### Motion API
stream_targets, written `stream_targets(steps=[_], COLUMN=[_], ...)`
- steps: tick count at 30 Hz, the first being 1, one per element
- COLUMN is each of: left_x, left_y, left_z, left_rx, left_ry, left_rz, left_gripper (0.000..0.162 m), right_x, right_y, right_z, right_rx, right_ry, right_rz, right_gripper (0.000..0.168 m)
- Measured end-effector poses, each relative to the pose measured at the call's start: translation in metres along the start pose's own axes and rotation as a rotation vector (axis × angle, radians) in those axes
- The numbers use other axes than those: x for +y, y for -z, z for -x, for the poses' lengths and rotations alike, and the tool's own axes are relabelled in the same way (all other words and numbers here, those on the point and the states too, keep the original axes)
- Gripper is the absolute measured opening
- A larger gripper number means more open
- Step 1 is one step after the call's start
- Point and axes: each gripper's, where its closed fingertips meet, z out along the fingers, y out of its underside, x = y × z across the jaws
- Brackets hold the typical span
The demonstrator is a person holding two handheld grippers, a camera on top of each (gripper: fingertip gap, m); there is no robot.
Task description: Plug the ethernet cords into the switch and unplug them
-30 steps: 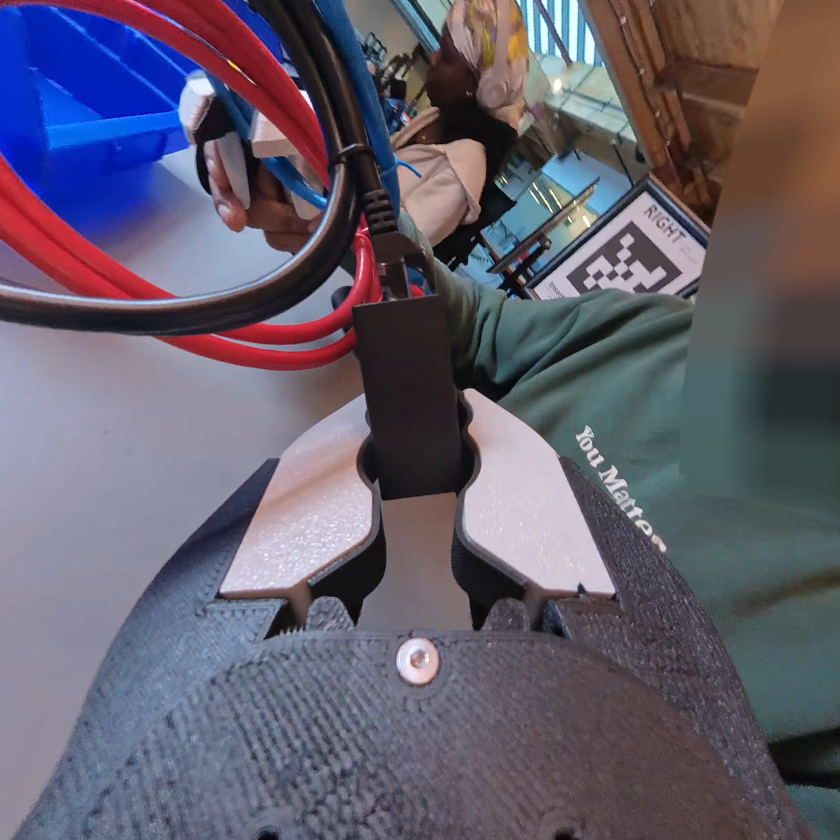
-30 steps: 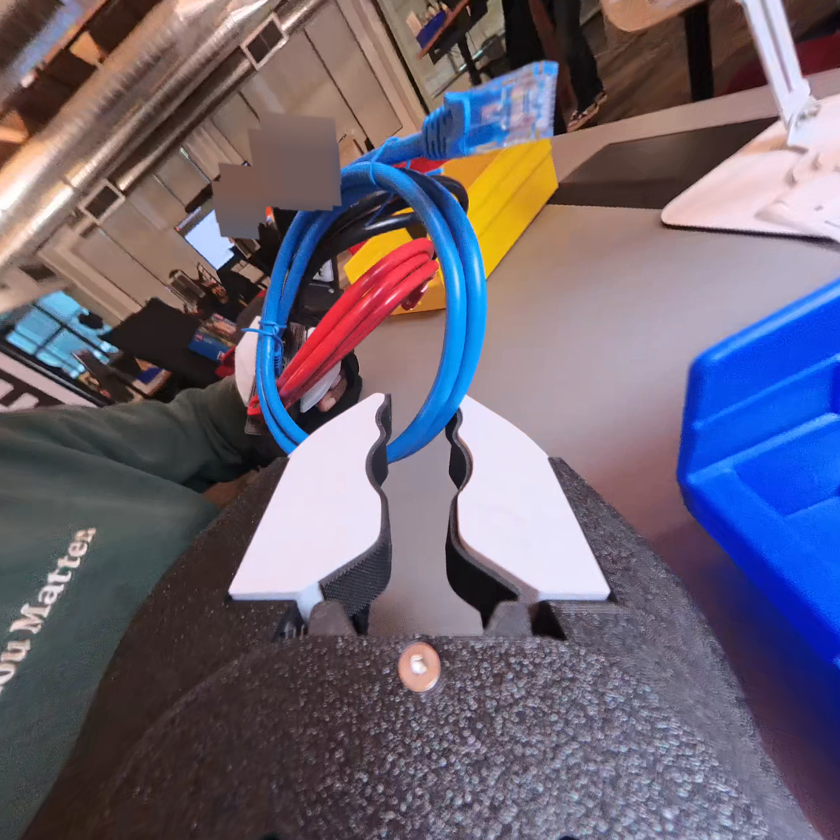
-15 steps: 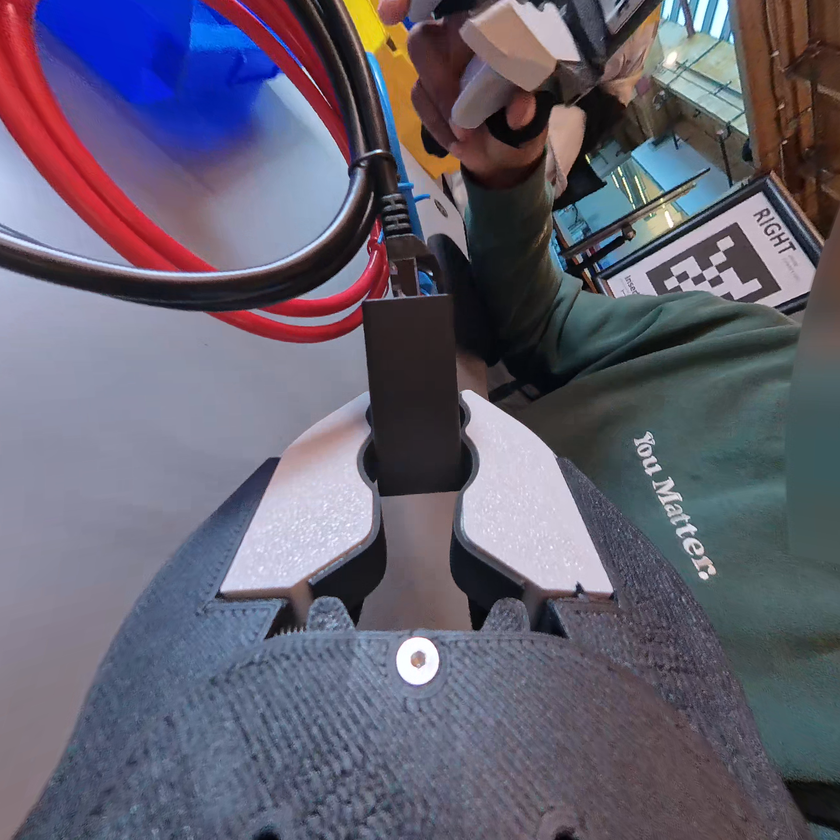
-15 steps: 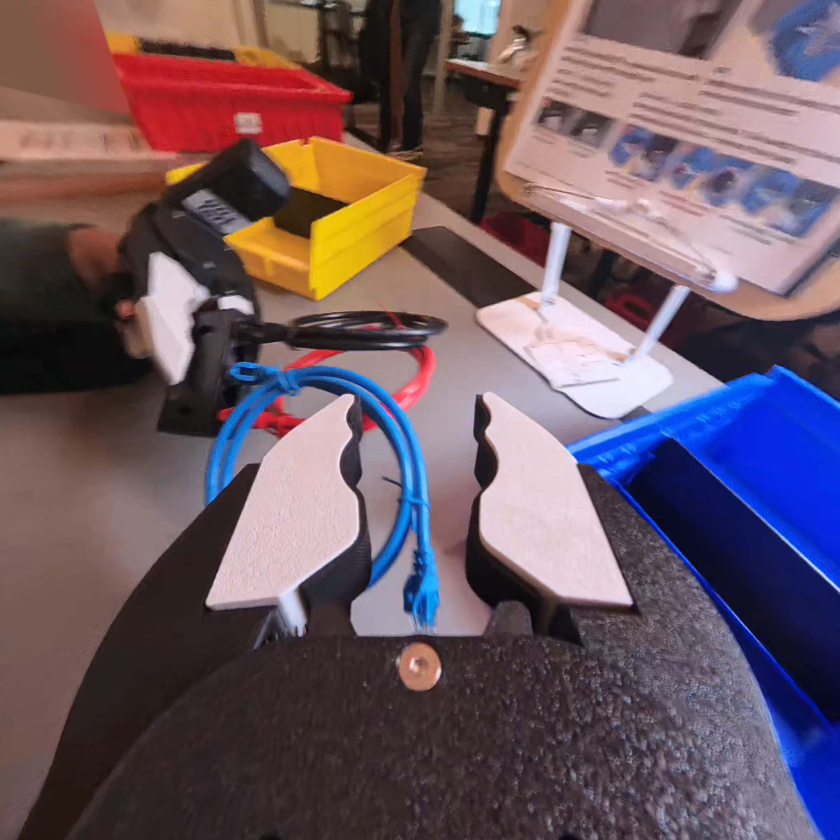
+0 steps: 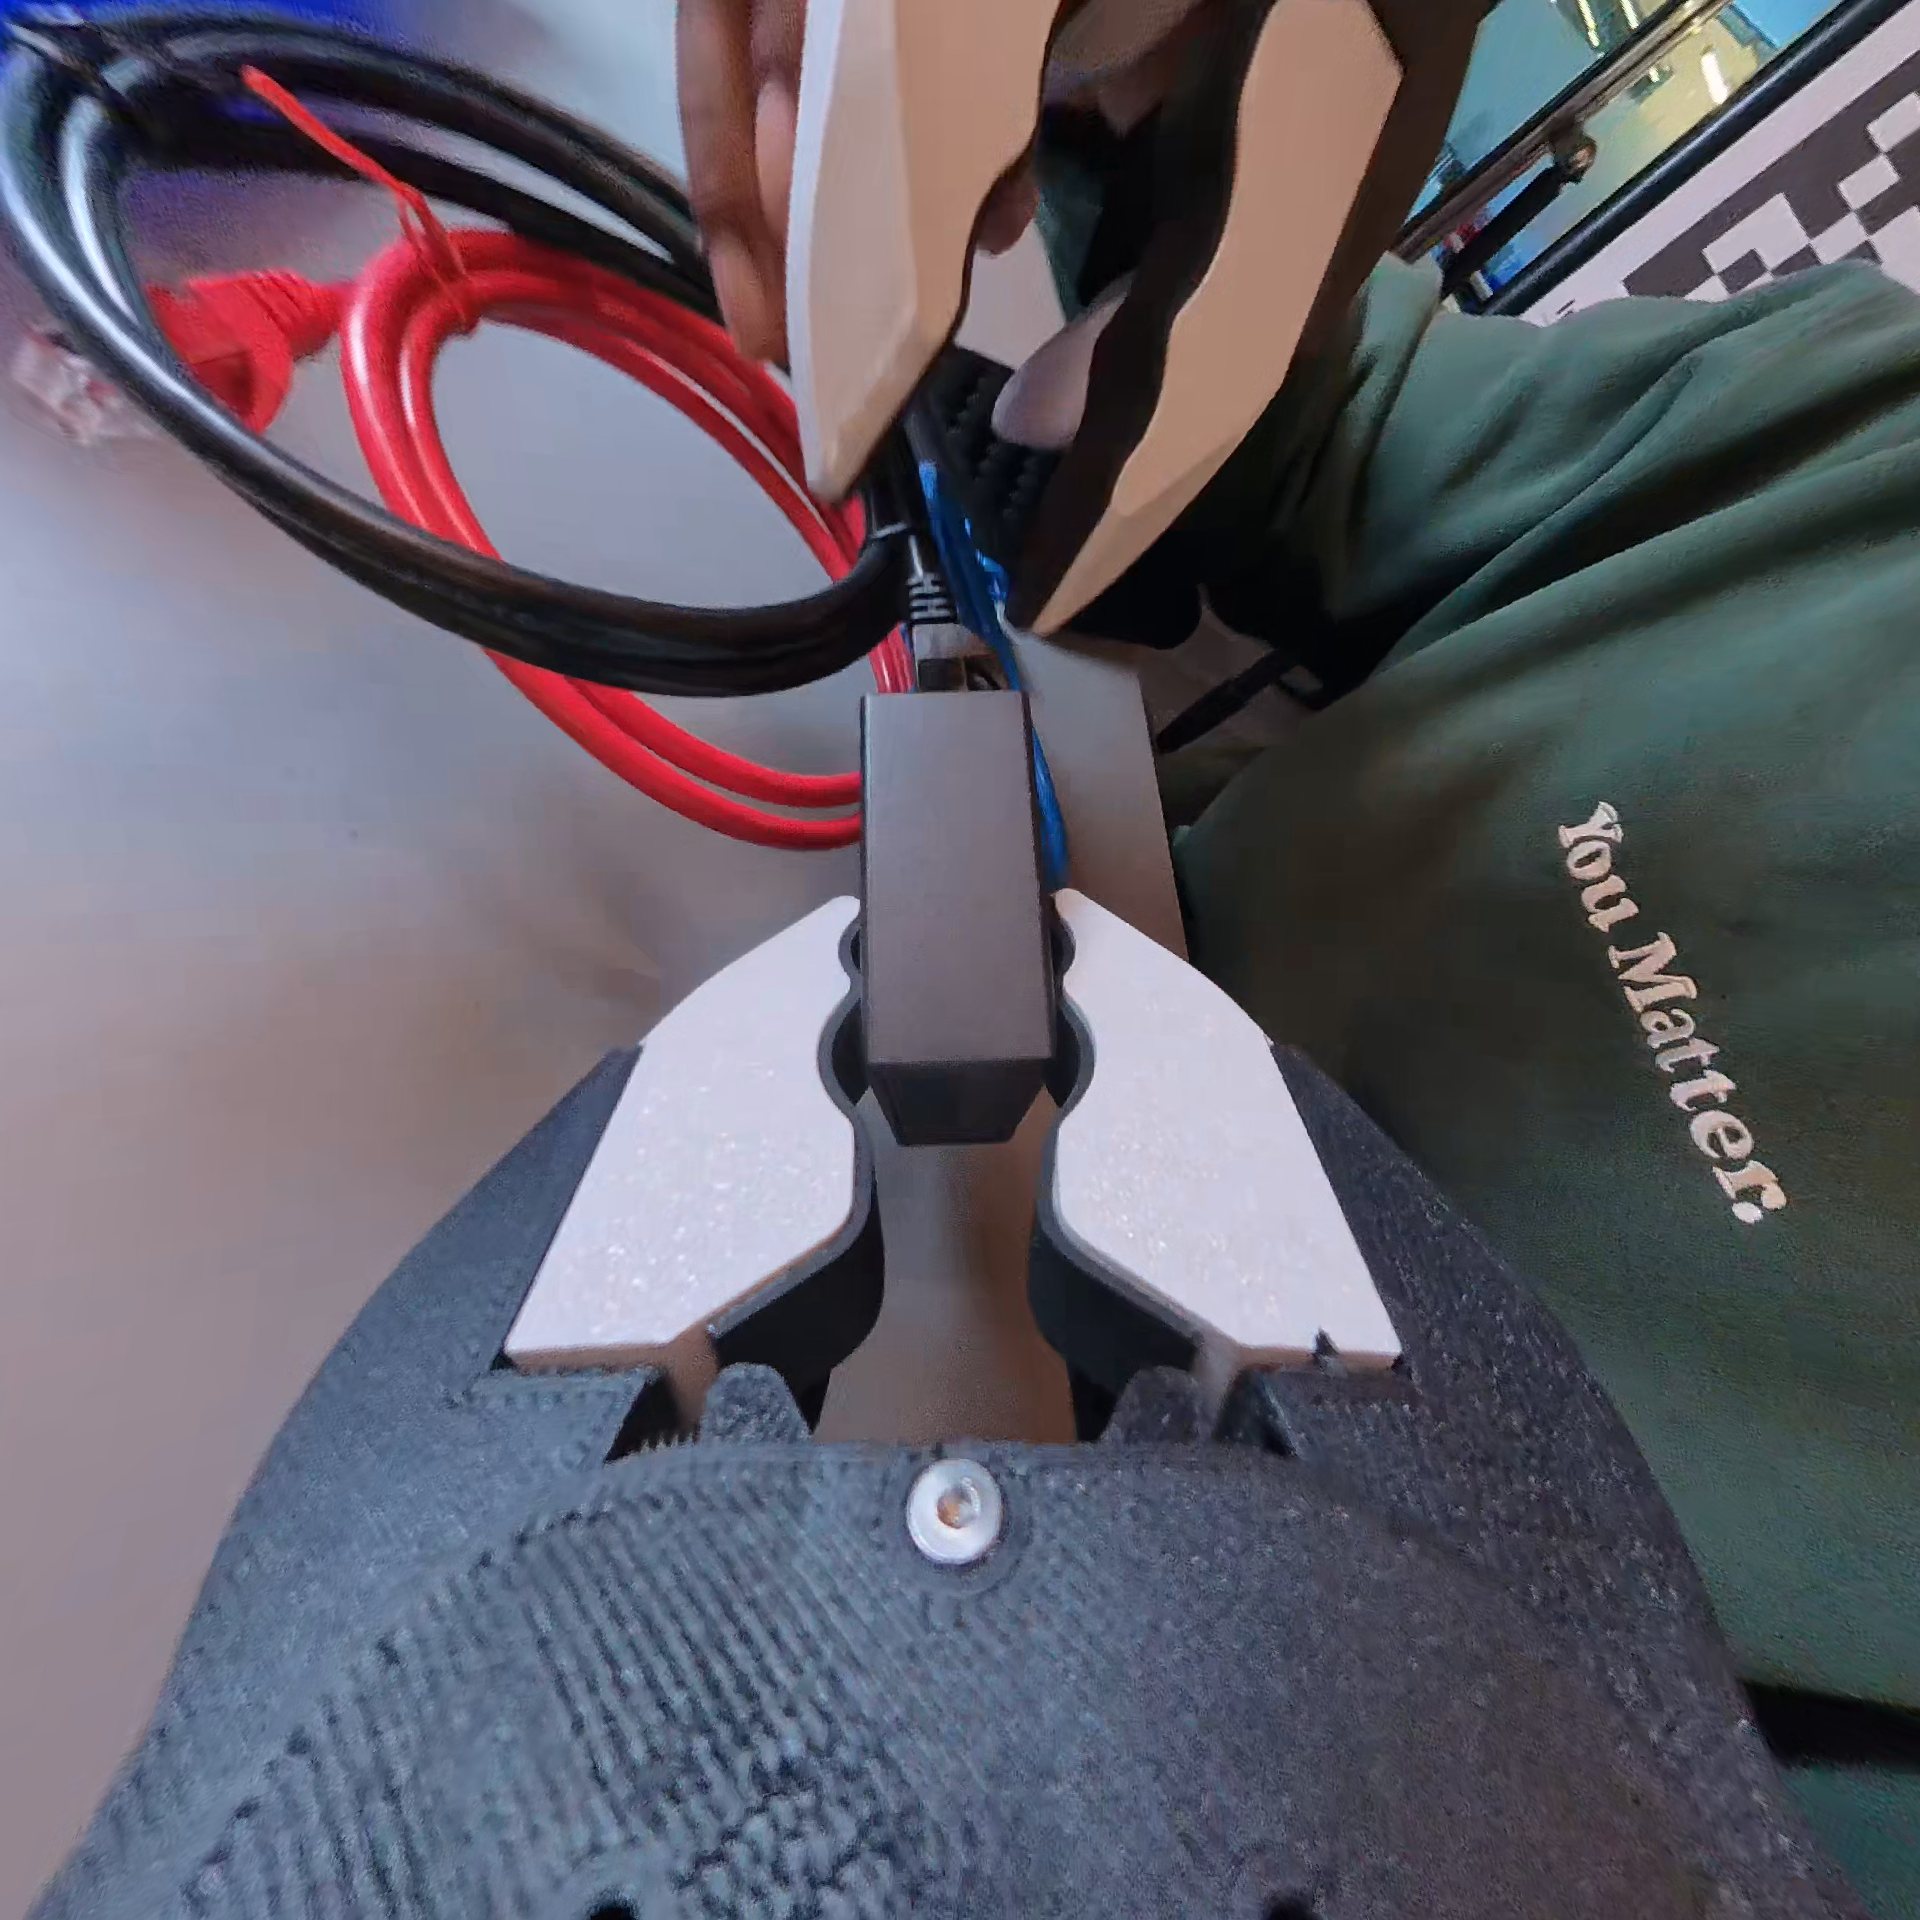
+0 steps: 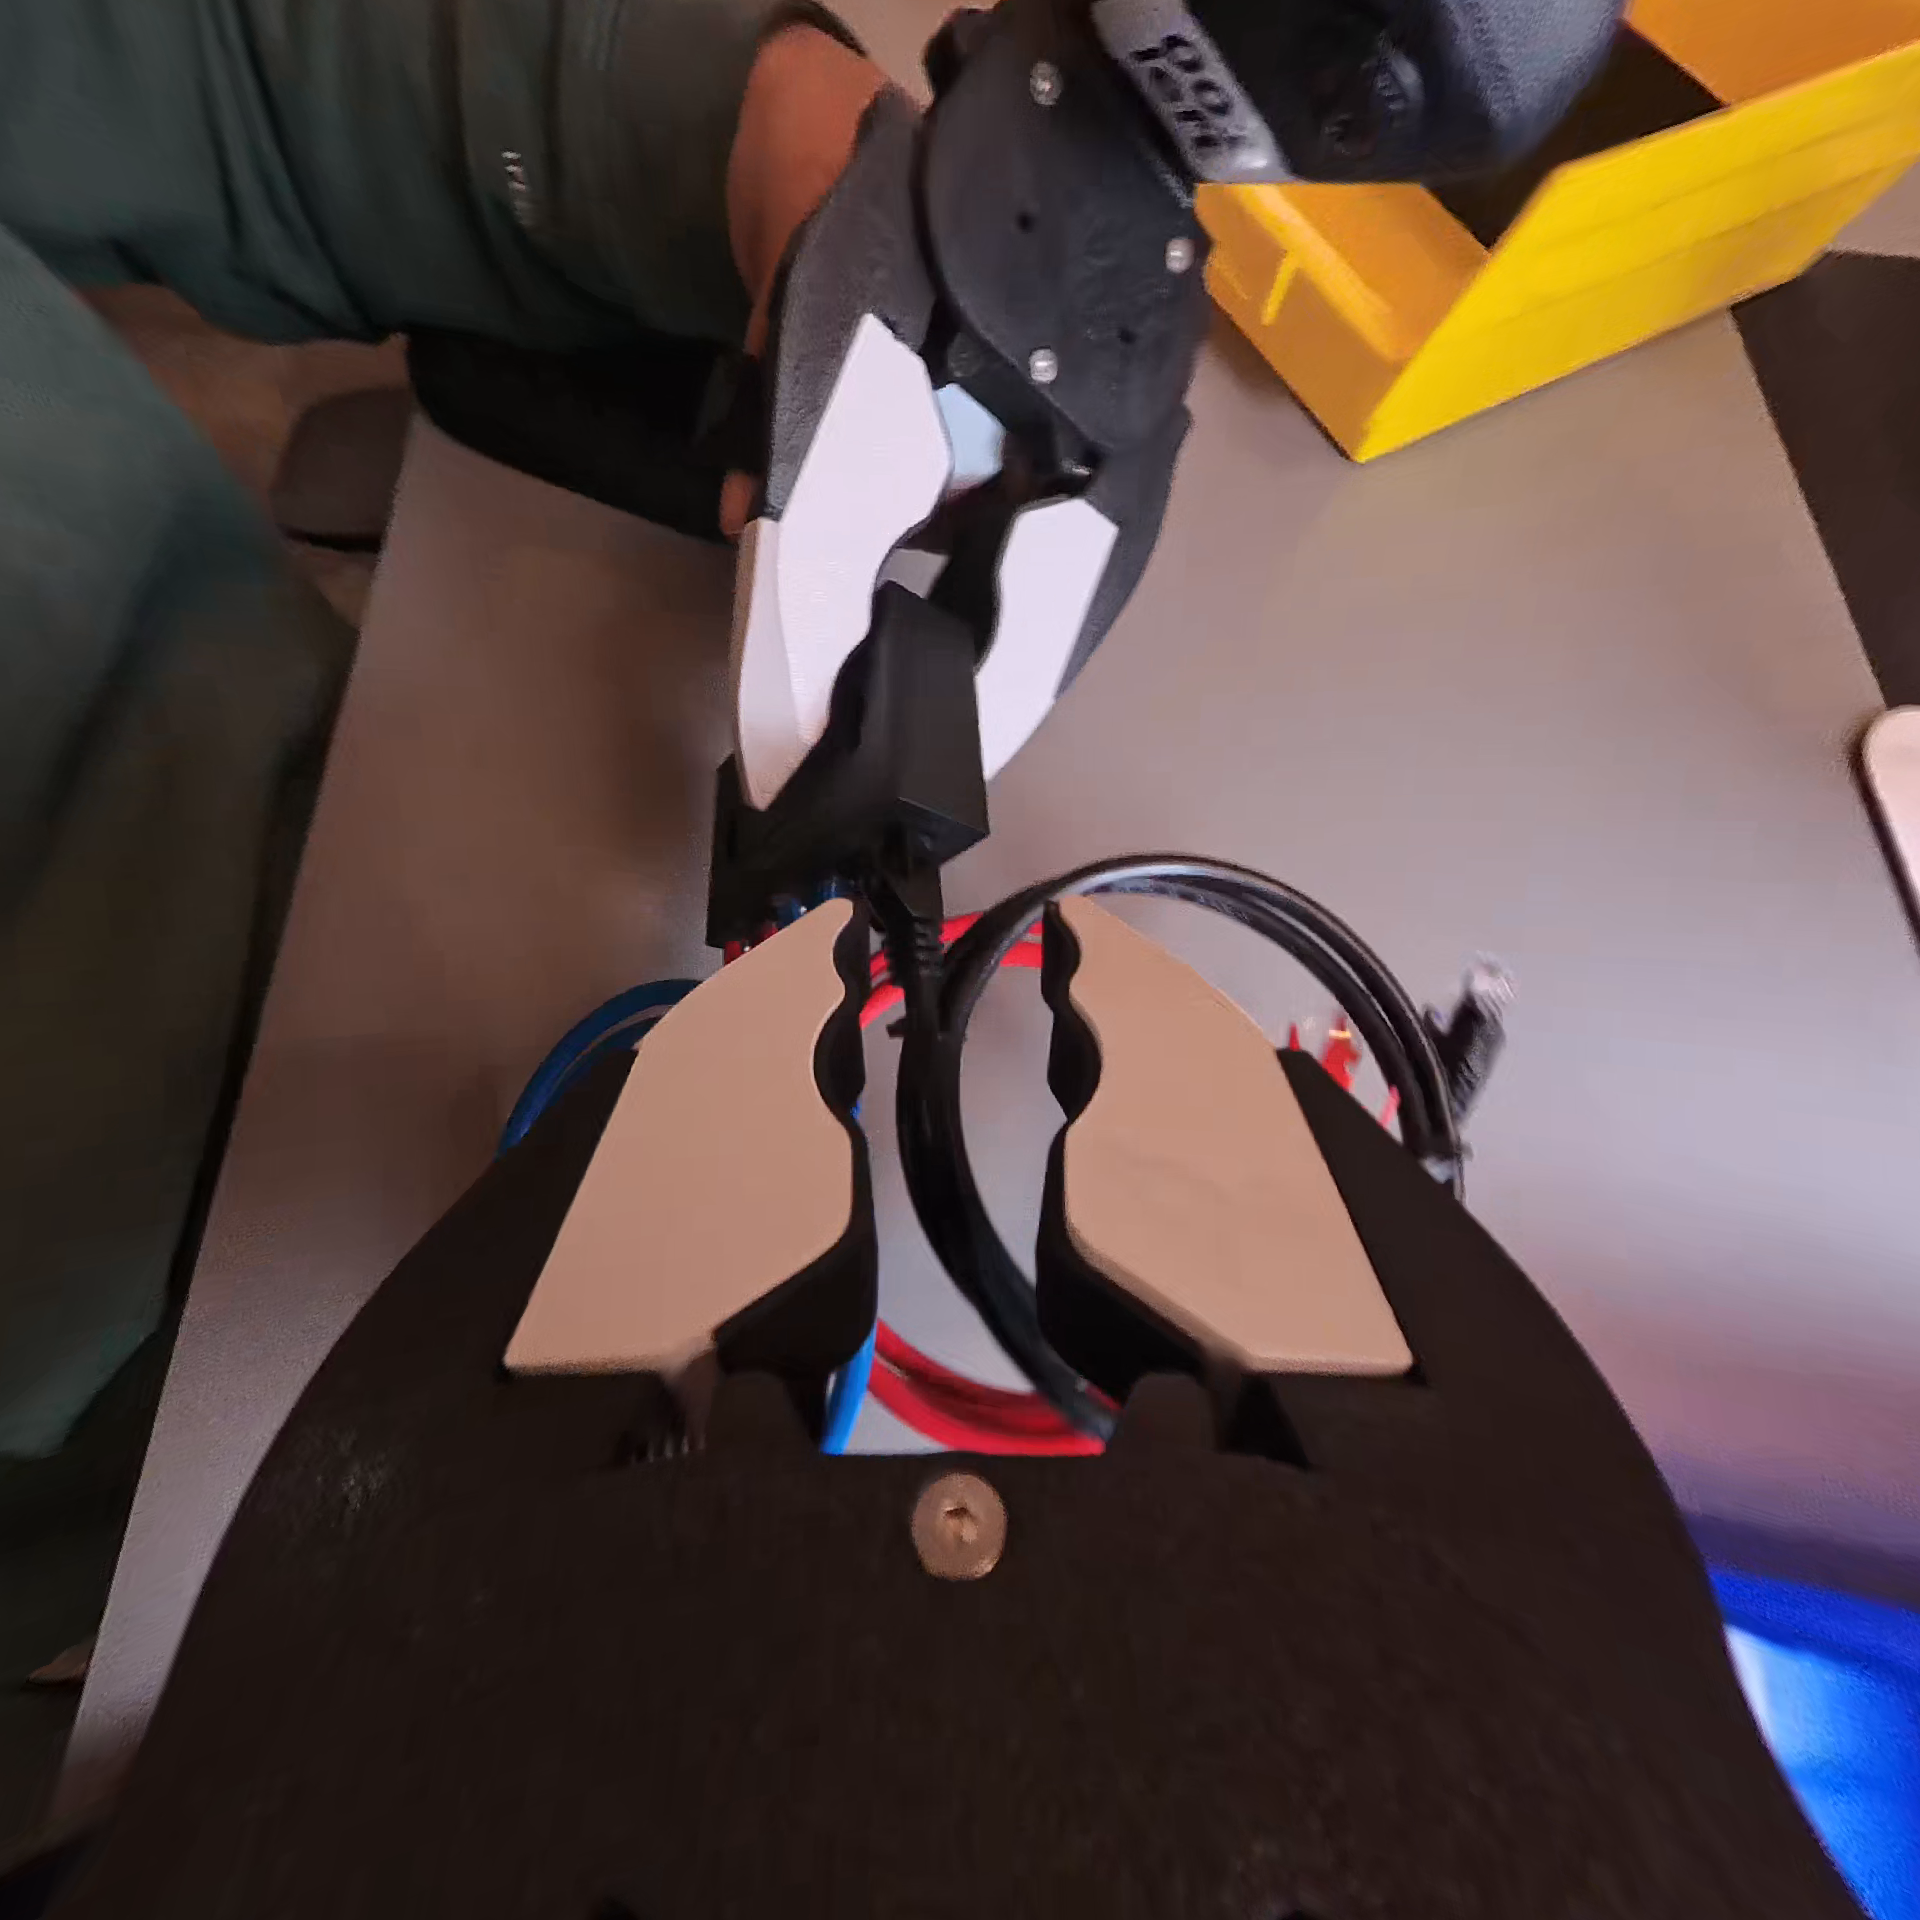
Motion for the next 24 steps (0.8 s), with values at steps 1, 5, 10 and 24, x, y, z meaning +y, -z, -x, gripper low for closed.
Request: stream_targets(steps=[1, 5, 10, 24], left_x=[-0.004, -0.023, -0.033, -0.039], left_y=[0.003, 0.018, 0.025, 0.032], left_z=[-0.003, -0.014, -0.016, -0.002], left_rx=[0.003, -0.016, -0.033, -0.192], left_ry=[-0.024, -0.117, -0.111, -0.140], left_rz=[-0.023, -0.119, -0.183, -0.230], left_gripper=[0.030, 0.029, 0.029, 0.030], right_x=[-0.005, -0.015, -0.018, -0.016], right_y=[-0.002, -0.010, -0.016, -0.036], right_z=[0.005, 0.014, 0.020, 0.009], right_rx=[-0.038, -0.151, -0.241, -0.184], right_ry=[0.009, -0.053, -0.159, -0.425], right_rz=[-0.007, -0.038, -0.101, -0.188], right_gripper=[0.031, 0.028, 0.018, 0.013])
